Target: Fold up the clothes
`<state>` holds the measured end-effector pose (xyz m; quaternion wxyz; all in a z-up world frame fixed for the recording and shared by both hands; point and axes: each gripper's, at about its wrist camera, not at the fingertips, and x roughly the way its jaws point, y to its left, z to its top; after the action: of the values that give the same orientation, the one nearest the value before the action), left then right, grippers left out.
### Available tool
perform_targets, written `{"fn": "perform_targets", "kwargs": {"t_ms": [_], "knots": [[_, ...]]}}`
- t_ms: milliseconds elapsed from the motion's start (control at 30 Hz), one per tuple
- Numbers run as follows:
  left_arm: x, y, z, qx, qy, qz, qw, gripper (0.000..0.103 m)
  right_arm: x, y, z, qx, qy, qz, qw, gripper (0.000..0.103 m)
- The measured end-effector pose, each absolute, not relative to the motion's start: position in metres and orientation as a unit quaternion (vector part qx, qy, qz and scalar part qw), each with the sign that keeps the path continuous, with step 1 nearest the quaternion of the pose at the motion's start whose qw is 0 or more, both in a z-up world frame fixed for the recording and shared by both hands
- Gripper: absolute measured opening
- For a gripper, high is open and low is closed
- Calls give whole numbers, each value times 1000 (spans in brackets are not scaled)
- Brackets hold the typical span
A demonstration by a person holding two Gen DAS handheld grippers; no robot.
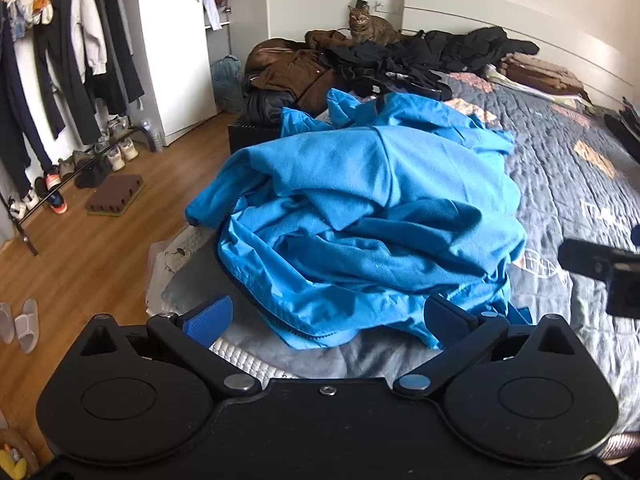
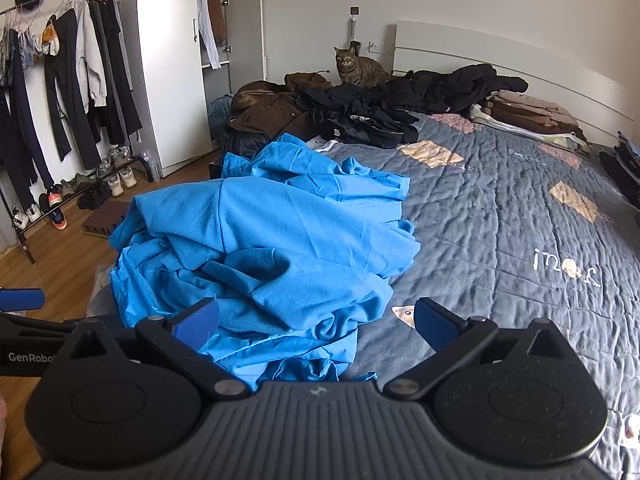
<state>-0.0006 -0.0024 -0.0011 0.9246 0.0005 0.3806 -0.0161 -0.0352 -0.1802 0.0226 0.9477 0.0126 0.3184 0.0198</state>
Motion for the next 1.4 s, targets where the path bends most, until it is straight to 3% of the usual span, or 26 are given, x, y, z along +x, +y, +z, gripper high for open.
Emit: {"fn": "perform_targets", "kwargs": {"t_ms": [1400], "knots": [[-1,-6,0,20,368,-20,929,103,-31,-173,20,7,327,22,945,103]]}}
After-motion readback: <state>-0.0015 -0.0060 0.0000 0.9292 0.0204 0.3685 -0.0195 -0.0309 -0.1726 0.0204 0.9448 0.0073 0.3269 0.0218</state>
